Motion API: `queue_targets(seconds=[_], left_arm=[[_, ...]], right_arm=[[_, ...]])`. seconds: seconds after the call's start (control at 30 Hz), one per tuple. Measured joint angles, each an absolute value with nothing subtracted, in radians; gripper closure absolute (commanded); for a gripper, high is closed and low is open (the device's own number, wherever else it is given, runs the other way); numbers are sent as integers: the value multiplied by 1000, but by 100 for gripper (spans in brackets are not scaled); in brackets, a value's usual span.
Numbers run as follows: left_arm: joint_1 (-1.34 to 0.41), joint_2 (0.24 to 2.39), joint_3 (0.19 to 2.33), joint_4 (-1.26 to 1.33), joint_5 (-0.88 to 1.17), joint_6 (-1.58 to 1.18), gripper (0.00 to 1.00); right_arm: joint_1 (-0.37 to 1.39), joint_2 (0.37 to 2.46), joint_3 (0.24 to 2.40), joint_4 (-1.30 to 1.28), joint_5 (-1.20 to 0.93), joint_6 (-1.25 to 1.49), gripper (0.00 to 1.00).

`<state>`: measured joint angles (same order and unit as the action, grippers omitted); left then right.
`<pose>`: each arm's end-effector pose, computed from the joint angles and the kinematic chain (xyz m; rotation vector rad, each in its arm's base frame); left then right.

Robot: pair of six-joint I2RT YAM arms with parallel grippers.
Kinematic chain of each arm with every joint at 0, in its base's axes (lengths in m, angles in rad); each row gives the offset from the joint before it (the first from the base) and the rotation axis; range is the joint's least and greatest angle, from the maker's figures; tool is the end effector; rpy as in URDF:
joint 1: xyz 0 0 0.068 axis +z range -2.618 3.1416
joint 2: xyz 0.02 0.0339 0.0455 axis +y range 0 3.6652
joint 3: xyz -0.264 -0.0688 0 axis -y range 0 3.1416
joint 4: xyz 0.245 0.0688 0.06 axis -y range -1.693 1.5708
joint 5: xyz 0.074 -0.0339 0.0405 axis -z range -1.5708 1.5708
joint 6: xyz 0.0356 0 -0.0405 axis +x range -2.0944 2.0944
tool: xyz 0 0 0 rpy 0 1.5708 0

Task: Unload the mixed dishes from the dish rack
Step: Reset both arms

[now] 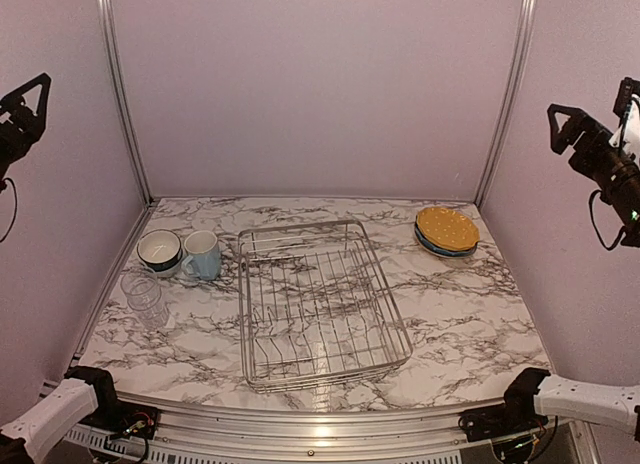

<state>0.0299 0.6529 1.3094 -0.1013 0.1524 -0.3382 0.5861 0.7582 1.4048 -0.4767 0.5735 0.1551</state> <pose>0.0607 -0.0036 0.5285 -0.0491 1.0277 -0.3582 0.0858 0.0338 0.5081 0.1728 1.4211 0.2091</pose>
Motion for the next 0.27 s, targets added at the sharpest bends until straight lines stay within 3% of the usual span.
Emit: queue_targets(seconds=[0.27], left_arm=[[30, 659, 1246, -86, 148, -368, 1]], right_arm=[[586, 701, 1348, -421, 558, 104, 1]])
